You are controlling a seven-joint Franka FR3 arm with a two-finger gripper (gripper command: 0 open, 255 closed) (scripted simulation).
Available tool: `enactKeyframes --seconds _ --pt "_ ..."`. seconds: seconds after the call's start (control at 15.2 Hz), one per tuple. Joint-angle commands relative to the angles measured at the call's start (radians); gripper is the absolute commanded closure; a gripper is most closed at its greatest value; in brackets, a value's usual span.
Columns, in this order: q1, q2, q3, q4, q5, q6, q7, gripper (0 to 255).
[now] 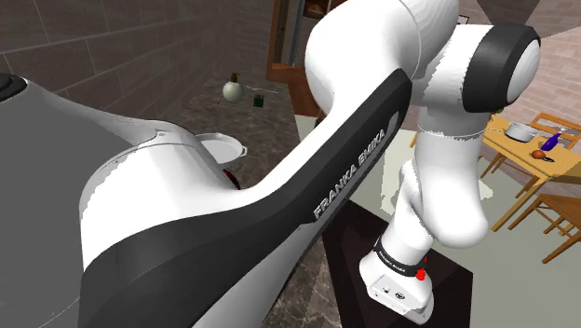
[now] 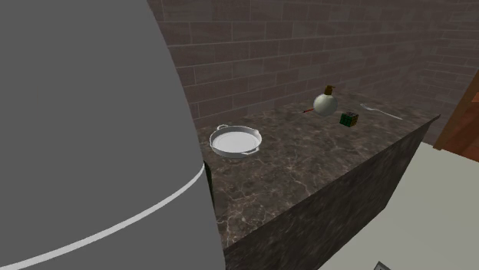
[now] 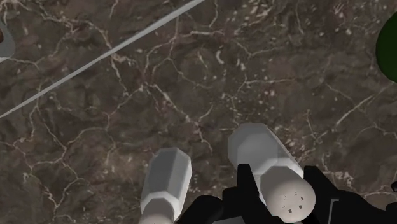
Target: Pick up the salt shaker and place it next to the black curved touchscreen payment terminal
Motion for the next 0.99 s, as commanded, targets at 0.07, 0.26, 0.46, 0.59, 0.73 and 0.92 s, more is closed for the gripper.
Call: enactKeyframes --seconds 0.07,0.26,0.46,0.59,0.73,0.92 --pt "0.005 0.018 -0.006 -0.018 -0.013 0.033 0.009 255" --pt "0.008 0.031 -0.011 -0.032 -0.023 0.059 0.015 255" --pt "0.009 0.031 -0.011 -0.032 -0.023 0.059 0.015 255" --pt "0.009 0.031 -0.011 -0.032 -0.023 0.059 0.015 255" --pt "0.009 0.031 -0.011 -0.032 -0.023 0.059 0.015 255" --pt "0.009 0.031 -0.011 -0.032 -0.023 0.059 0.015 0"
